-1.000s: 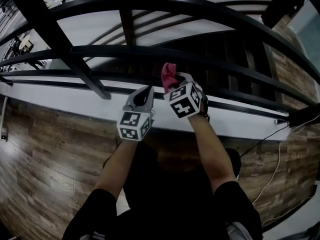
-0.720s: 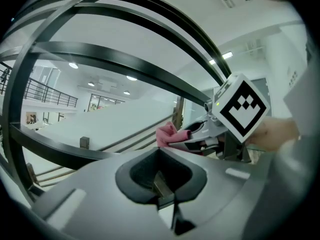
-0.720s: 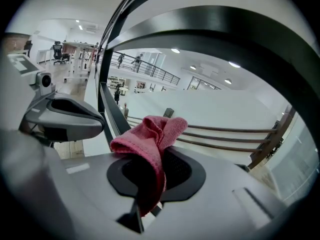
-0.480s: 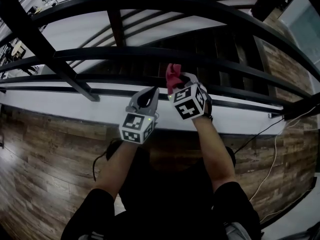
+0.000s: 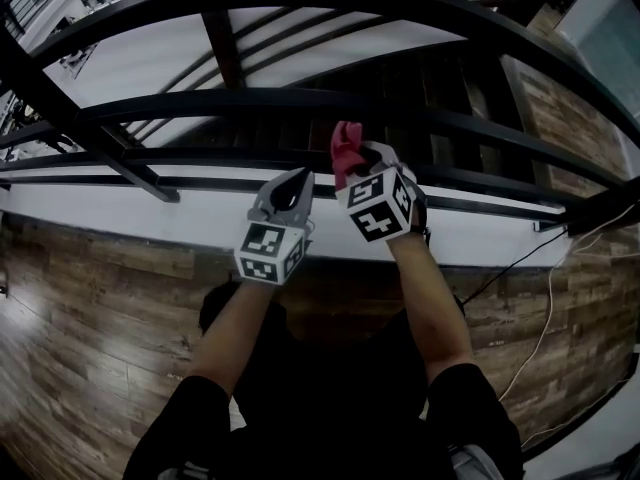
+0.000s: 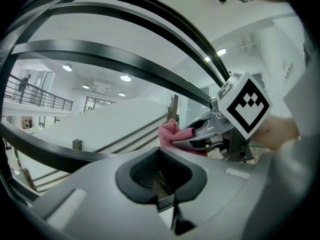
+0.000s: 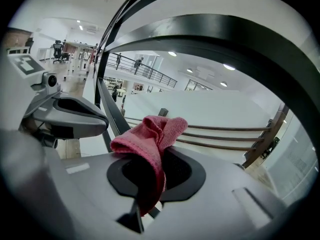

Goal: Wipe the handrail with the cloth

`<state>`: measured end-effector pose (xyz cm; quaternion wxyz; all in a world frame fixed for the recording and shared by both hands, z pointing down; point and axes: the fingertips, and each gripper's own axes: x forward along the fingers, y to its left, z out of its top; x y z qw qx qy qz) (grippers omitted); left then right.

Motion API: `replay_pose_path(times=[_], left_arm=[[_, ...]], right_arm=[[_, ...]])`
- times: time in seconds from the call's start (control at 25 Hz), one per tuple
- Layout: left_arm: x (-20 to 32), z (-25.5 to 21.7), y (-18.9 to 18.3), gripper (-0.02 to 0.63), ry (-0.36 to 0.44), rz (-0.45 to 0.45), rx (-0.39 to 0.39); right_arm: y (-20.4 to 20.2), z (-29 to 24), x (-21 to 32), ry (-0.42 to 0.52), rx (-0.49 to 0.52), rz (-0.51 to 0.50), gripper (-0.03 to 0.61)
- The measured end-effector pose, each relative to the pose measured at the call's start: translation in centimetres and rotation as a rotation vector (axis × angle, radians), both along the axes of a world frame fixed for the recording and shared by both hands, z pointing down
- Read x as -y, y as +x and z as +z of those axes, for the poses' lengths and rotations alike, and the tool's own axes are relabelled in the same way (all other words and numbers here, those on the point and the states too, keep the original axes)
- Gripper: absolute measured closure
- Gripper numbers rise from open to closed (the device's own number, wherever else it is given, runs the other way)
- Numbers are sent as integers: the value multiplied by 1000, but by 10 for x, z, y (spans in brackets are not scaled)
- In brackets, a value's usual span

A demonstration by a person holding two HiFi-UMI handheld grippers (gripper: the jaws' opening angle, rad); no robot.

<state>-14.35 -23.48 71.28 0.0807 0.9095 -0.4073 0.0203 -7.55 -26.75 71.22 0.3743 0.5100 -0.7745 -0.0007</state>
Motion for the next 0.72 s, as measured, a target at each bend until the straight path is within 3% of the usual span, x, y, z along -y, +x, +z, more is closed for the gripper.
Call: replay_pose_path(times=[0.32,0.72], left_arm=[[-13,1,53,614,34,-12,-11],[-29,-7,106,614,17,-139,-8]], right_arm=[[46,-5,-11,31,-5,-48,528],[93,-17,-25,26,41,-127,528]])
